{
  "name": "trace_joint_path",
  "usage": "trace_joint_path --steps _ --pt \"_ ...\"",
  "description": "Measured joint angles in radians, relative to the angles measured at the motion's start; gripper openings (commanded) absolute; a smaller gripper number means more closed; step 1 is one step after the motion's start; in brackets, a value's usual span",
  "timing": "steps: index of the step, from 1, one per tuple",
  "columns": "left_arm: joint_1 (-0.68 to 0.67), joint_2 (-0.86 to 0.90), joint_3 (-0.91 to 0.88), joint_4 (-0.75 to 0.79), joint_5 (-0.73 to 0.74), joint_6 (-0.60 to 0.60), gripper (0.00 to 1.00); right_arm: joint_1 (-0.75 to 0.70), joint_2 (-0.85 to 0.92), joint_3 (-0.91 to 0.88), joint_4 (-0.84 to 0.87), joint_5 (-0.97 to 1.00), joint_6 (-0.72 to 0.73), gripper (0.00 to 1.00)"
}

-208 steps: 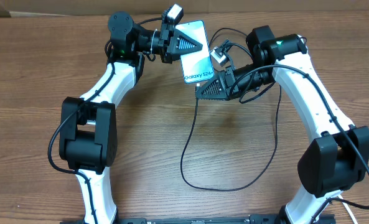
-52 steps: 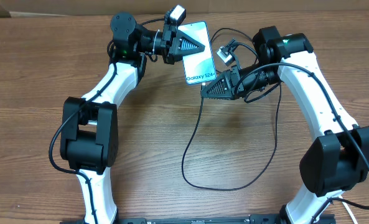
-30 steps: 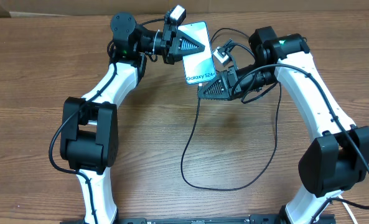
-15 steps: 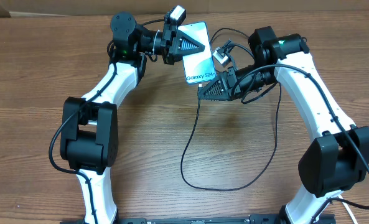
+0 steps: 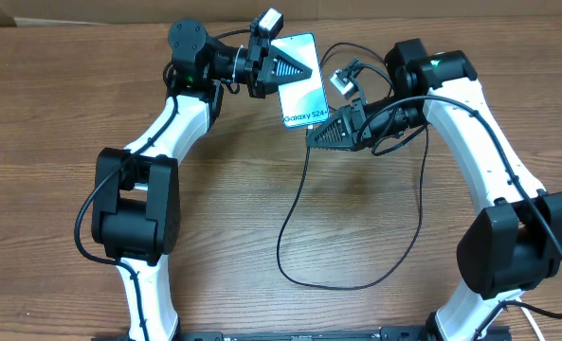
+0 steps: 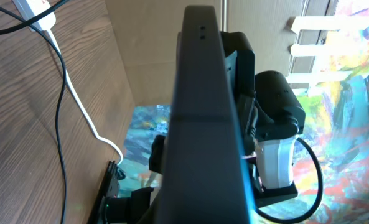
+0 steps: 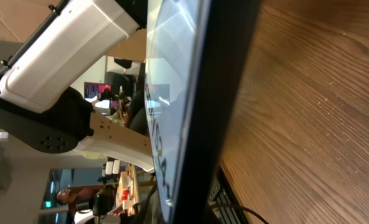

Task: Plug charger to phone and switch on socket

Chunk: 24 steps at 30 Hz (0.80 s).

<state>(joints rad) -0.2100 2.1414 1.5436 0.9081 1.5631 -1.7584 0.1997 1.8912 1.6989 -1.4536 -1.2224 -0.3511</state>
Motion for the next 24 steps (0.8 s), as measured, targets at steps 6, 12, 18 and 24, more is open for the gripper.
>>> trace_joint_path --steps 6,12,18,24 --pt "0.000 0.000 0.000 0.000 0.000 0.000 0.04 -0.003 0.000 0.000 0.001 -0.002 0.006 0.03" --pt "0.000 0.000 0.000 0.000 0.000 0.003 0.04 -0.003 0.000 0.000 -0.014 -0.004 0.007 0.04" --pt "0.000 0.000 0.000 0.000 0.000 0.005 0.04 -0.003 0.000 0.000 -0.016 -0.005 0.007 0.04" --pt "0.000 0.000 0.000 -0.006 0.000 0.005 0.04 0.002 0.000 0.000 -0.013 -0.005 0.007 0.03"
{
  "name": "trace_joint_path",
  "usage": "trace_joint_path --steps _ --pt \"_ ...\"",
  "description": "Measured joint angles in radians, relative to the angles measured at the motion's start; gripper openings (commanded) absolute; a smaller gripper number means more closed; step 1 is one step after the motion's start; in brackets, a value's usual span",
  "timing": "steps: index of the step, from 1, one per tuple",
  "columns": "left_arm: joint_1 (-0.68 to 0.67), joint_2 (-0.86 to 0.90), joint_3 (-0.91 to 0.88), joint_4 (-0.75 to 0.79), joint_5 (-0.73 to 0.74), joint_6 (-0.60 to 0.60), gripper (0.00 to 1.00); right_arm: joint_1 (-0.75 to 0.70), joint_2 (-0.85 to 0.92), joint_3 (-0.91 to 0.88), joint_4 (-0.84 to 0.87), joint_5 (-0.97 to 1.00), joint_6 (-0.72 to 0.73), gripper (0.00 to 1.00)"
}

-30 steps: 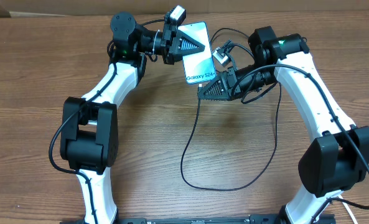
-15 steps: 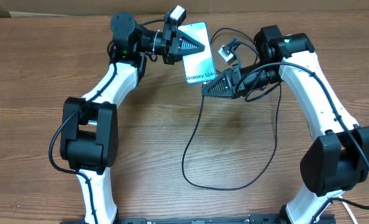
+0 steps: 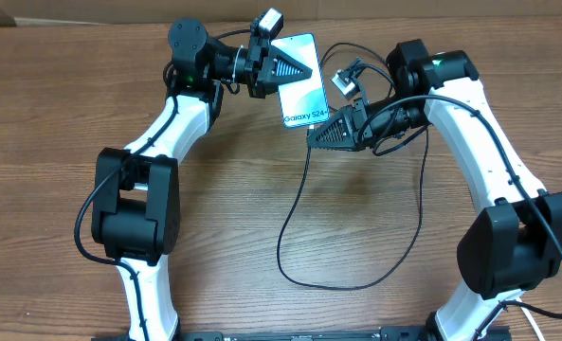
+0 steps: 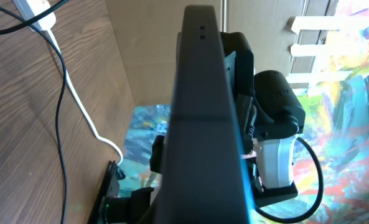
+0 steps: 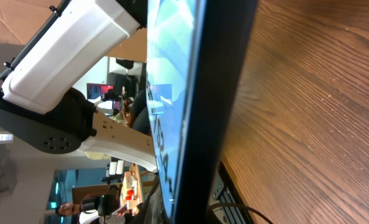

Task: Plug charger to phone and switch on socket

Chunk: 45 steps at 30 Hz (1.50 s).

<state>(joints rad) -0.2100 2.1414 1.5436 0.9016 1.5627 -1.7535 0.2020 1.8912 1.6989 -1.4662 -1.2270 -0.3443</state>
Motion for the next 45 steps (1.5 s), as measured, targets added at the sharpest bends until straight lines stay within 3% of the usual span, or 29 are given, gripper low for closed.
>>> trace_joint_path --steps 45 --pt "0.000 0.000 0.000 -0.019 0.000 0.026 0.04 0.021 0.000 0.000 0.016 0.001 0.002 0.04"
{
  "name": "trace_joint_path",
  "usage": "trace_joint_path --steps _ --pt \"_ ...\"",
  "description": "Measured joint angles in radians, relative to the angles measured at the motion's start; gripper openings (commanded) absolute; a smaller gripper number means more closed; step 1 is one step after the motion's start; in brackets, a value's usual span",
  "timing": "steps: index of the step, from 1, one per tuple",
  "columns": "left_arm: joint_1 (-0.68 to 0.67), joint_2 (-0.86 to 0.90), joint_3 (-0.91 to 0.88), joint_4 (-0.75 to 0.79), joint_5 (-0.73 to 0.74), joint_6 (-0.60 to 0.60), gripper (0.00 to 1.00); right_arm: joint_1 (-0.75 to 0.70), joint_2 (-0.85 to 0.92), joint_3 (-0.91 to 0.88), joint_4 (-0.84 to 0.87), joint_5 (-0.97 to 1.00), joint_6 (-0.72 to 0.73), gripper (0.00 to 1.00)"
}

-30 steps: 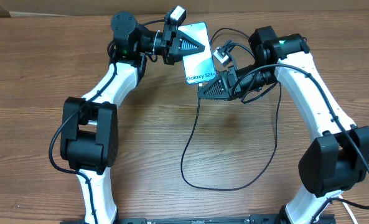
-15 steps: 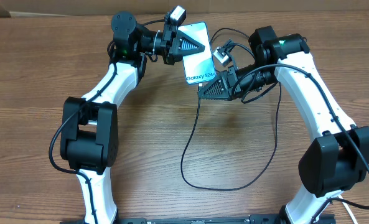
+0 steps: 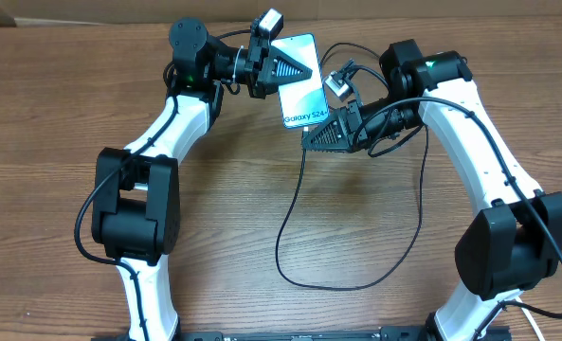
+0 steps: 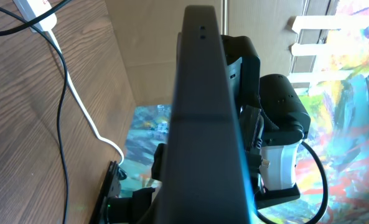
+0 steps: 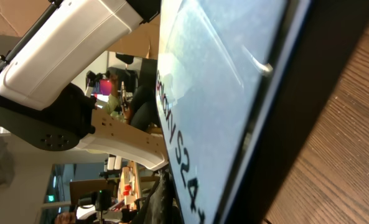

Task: Plug charger to phone and switch on socket

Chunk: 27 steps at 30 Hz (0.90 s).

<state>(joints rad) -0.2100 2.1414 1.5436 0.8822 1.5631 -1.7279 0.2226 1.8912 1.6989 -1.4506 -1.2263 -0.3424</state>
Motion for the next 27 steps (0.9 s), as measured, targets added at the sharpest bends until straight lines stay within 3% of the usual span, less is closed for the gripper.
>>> trace_joint_path --steps 27 --pt "0.000 0.000 0.000 0.000 -0.006 0.000 0.04 -0.019 0.000 0.000 -0.002 0.002 0.002 0.03"
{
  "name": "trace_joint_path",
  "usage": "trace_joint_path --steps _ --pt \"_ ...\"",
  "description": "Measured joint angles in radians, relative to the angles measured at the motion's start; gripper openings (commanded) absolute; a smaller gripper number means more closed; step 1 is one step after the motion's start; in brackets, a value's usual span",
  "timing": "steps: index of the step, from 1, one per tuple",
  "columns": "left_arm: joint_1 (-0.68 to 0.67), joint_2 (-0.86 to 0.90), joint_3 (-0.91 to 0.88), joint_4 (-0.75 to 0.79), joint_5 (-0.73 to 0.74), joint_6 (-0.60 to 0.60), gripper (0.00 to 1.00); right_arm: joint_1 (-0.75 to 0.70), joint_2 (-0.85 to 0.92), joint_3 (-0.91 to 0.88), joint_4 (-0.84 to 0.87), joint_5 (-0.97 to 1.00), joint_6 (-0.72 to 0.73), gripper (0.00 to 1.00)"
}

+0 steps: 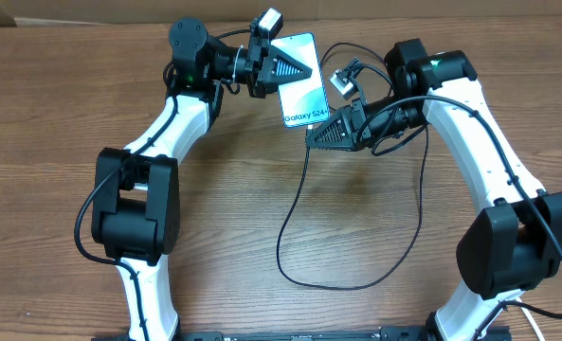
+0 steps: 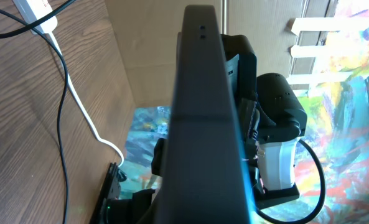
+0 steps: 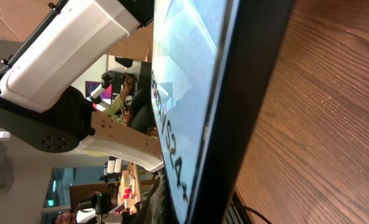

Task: Plug charger to phone and switch on socket

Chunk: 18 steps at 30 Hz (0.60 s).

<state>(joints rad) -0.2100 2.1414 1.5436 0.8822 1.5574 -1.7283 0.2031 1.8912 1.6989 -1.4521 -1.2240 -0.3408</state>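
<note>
A phone [image 1: 299,85] showing "Galaxy S24+" on its lit screen is held off the table at the back, with my left gripper [image 1: 290,68] shut on its upper end. The phone's dark edge [image 2: 200,124] fills the left wrist view. My right gripper [image 1: 311,135] sits at the phone's lower end, with the black charger cable [image 1: 295,204] running out of its tip. The plug itself is hidden. In the right wrist view the phone [image 3: 246,93] stands edge-on, very close. A white socket block [image 2: 38,14] lies on the table at the top left of the left wrist view.
The black cable loops across the wooden table [image 1: 72,189] towards the front edge and back up to the right arm. A white cord [image 2: 88,118] runs from the socket block. A cardboard wall stands along the back.
My right gripper has shifted slightly to the right, away from the phone's lower end. The phone shows more edge-on in the right wrist view. The left gripper and phone have not moved.
The left gripper held the phone up at the back throughout. The right gripper stood at its lower end with the cable for the first two moments. It then sat a little further left, closer to the phone. Now it is back where it was at first.
</note>
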Motion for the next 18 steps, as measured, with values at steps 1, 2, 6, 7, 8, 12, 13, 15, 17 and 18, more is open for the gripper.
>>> trace_joint_path --steps 1,2,6,7,8,12,13,15,17,18 --pt "0.000 0.000 0.000 0.000 0.000 0.000 0.04 0.000 0.000 0.000 0.001 0.000 0.000 0.03" --pt "0.000 0.000 0.000 0.000 0.000 0.000 0.04 0.000 0.000 0.000 0.000 0.000 0.000 0.04" --pt "0.000 0.000 0.000 0.000 0.000 0.000 0.04 0.000 0.000 0.000 -0.002 -0.004 0.000 0.04" --pt "0.000 0.000 0.000 0.000 0.000 0.000 0.04 0.000 0.000 0.000 -0.003 -0.006 0.000 0.04" --pt "0.000 0.000 0.000 0.000 0.000 0.000 0.04 0.000 0.000 0.000 -0.003 -0.007 0.000 0.04" --pt "0.000 0.000 0.000 0.000 0.002 0.000 0.04 0.000 0.000 0.000 -0.002 -0.015 0.000 0.04" --pt "0.000 0.000 0.000 0.000 0.003 0.000 0.04 0.000 0.000 0.000 -0.003 -0.017 0.000 0.04" --pt "0.000 0.000 0.000 0.000 0.003 0.000 0.04 0.000 0.000 0.000 -0.003 -0.018 0.000 0.03" --pt "0.000 0.000 0.000 0.000 0.003 0.000 0.04 0.000 0.000 0.000 -0.003 -0.018 0.000 0.04" --pt "0.000 0.000 0.000 0.000 0.003 0.000 0.04 0.000 0.000 0.000 -0.003 -0.018 0.000 0.04"
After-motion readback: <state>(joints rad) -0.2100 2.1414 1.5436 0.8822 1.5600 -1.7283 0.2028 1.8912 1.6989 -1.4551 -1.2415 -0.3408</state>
